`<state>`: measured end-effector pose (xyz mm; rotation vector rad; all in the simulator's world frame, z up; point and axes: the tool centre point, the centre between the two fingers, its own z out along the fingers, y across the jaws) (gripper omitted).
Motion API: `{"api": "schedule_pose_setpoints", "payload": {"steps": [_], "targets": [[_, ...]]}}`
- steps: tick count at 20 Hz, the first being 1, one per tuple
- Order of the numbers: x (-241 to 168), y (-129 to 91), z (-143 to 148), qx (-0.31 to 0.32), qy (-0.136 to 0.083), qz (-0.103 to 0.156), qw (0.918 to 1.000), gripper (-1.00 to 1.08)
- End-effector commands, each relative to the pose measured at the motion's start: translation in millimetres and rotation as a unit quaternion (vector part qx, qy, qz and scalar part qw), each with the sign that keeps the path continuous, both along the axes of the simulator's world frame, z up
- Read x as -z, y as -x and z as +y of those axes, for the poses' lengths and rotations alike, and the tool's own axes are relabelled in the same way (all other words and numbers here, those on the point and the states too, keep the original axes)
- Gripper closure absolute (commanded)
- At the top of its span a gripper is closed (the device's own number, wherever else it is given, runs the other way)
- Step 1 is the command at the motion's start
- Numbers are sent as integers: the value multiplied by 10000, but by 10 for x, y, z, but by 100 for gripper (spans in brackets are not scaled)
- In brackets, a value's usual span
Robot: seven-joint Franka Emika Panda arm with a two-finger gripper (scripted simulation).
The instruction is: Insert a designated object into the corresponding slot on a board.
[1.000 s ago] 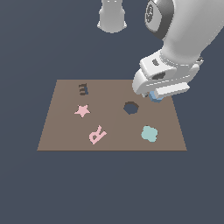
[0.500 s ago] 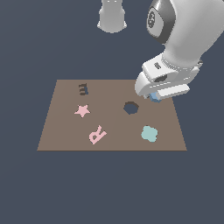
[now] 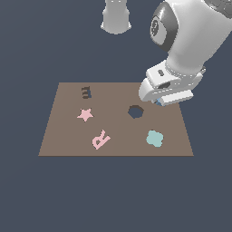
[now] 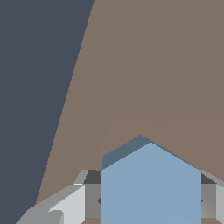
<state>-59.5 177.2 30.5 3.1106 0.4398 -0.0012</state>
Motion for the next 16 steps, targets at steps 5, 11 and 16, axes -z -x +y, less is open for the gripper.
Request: {"api": "schedule_pose_setpoints", "payload": {"steps": [5,11,16], "targets": [[7,-3,0,1,-1,-3,10000,108],[-45,-8,2,1,-1,-4,10000,108],[-28,0,-3,-58,0,-2,10000,108]]}}
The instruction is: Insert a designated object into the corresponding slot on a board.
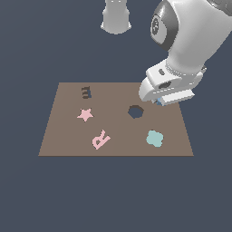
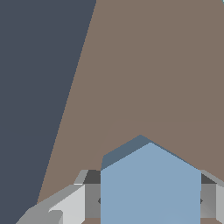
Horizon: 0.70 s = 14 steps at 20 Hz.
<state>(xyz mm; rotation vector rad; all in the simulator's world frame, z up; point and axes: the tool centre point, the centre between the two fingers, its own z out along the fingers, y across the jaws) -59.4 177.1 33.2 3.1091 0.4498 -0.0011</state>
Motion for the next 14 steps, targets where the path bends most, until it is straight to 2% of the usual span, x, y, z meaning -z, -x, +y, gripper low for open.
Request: {"api": "schedule_pose_setpoints", "payload": {"steps": [1,9,14], "targets": [[-2,4,-5,-59,0,-2,10000,108],[-5,49,-49,-585,0,-2,9983,108],[-9,91,-101,-1143,0,-3,9934,108]]}}
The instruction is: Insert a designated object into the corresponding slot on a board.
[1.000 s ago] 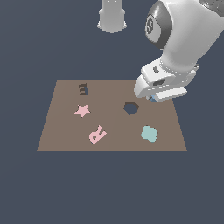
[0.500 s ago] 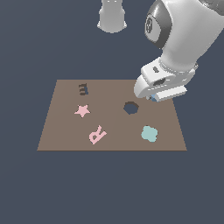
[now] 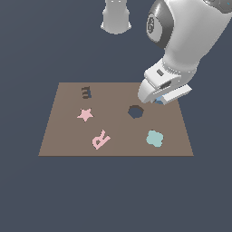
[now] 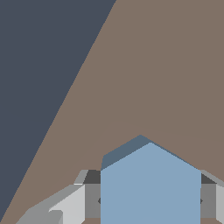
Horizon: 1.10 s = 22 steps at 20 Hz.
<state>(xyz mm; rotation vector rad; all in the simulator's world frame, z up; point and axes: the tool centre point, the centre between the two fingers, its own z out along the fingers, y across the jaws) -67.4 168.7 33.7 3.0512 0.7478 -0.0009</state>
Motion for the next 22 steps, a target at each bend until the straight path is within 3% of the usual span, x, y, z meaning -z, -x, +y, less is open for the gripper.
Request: {"api": "schedule_pose_setpoints", "payload": {"steps": [1,6,11,16,22], "targets": [[-4,21,-31,-312,0,-3,9995,108],[-9,66,-111,-1075,0,-4,9942,108],[-15,104,-215,-1983,0,-5,9801,108],[-21,122,-329,-2902,1,-6,9570,108],[-28,114,-466,-3953,1,-7,9186,108]]}}
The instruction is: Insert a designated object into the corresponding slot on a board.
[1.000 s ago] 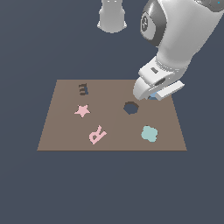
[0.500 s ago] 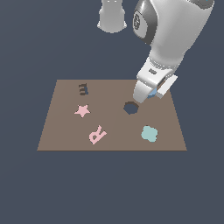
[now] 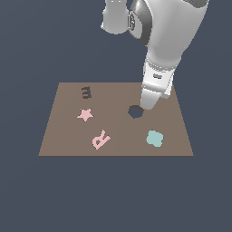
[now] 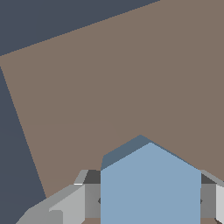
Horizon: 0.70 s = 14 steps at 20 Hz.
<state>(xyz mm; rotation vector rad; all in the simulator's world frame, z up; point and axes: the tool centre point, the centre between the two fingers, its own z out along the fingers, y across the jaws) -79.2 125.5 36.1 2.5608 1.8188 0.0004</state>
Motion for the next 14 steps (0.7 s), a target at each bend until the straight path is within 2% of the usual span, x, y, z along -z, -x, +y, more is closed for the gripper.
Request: {"api": "schedule_pose_setpoints", "payload": {"steps": [1,7,10,14], "targets": [[-5,-9,-57,-477,0,-4,9989,108],[-12,-53,-187,-1574,1,-5,9875,108],[-16,-86,-248,-2114,2,-6,9774,108],[-20,-140,-323,-2823,3,-6,9593,108]]}}
